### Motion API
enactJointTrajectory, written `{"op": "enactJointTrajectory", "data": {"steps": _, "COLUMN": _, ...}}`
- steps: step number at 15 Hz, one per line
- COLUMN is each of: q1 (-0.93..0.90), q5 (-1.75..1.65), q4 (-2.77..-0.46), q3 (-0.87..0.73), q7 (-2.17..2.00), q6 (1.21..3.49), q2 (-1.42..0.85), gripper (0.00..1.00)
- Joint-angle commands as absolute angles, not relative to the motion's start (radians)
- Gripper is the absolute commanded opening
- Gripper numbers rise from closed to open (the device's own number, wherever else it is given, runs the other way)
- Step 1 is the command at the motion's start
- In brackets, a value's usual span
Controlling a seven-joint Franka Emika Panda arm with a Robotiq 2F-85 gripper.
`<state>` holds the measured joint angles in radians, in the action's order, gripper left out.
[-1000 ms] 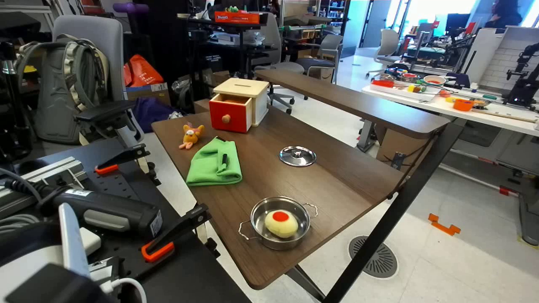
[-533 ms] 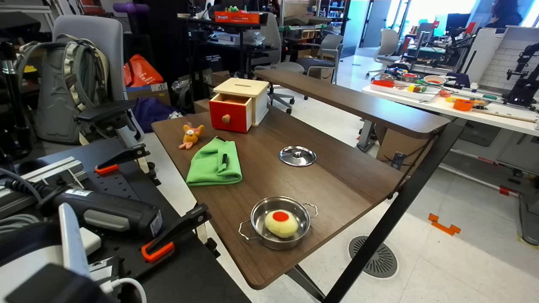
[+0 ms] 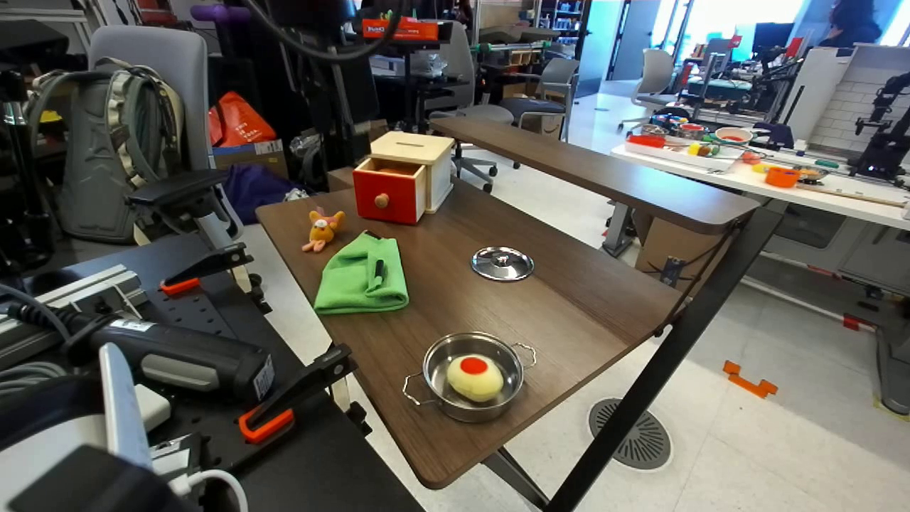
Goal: Move the green towel backwards
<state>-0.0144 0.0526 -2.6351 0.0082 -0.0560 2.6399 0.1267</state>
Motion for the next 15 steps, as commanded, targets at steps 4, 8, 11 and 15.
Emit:
{"op": "enactJointTrajectory", "data": {"steps": 4, "q1": -0.023, "q5": -0.019, "q4": -2.484, "q3": 0.009, "q7": -0.126, "q6": 2.665, "q2": -0.179, "gripper": 1.0}}
{"op": "enactJointTrajectory", "data": {"steps": 8, "q1": -0.04, "q5": -0.02, "q4": -2.411, "q3": -0.004, "q7": -0.131, "q6": 2.656, "q2": -0.309, "gripper": 1.0}}
{"op": "enactJointTrajectory", "data": {"steps": 11, "q1": -0.057, "q5": -0.027, "q4": -2.38, "q3": -0.014, "q7": -0.134, "q6": 2.664, "q2": -0.383, "gripper": 1.0}}
{"op": "enactJointTrajectory", "data": {"steps": 15, "q1": -0.082, "q5": -0.043, "q4": -2.349, "q3": -0.027, "q7": -0.142, "q6": 2.679, "q2": -0.454, "gripper": 1.0}}
